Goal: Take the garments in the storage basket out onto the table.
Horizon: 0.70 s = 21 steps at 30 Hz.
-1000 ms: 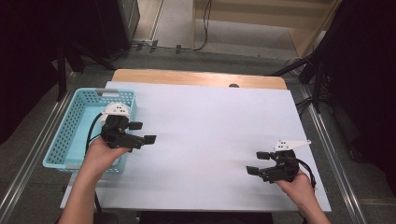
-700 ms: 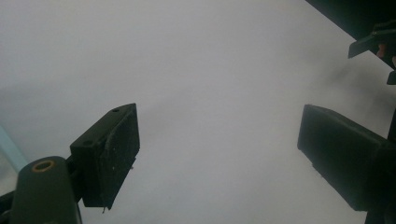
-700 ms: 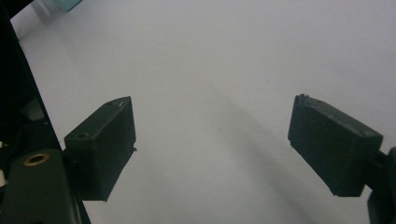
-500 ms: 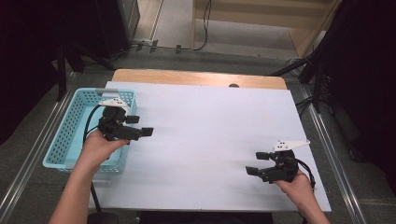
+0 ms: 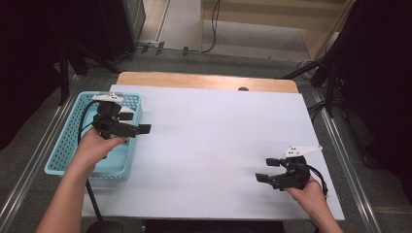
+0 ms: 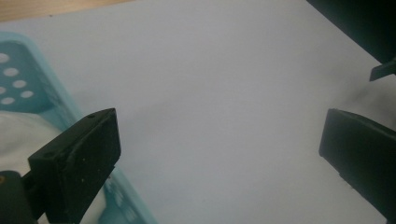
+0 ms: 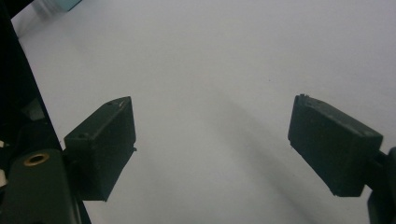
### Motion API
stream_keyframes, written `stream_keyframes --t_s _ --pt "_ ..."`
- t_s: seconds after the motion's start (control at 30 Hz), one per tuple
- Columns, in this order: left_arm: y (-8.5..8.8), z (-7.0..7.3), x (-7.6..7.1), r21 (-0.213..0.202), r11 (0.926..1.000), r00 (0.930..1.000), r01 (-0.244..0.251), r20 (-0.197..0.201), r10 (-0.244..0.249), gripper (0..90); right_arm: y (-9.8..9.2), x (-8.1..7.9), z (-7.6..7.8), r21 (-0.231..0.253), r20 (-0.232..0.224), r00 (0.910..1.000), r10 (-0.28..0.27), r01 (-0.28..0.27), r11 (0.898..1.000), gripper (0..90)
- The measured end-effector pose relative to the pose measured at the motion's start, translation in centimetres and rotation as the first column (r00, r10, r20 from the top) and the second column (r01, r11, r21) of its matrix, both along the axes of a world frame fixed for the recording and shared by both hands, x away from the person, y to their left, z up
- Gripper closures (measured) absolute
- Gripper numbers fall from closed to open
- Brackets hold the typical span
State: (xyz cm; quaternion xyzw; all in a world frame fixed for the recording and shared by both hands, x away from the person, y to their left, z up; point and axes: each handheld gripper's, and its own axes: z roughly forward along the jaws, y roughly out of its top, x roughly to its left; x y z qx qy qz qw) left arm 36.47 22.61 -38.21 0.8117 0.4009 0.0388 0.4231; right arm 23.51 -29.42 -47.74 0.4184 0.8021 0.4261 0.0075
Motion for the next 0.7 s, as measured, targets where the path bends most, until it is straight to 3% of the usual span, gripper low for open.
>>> stream_keyframes --t_s 0.7 --pt "2.9 0.6 2.0 0.057 0.9967 0.9983 -0.058 0.002 0.058 0.0 0.1 0.0 -0.1 -0.001 0.000 1.0000 0.004 -0.004 1.000 13.6"
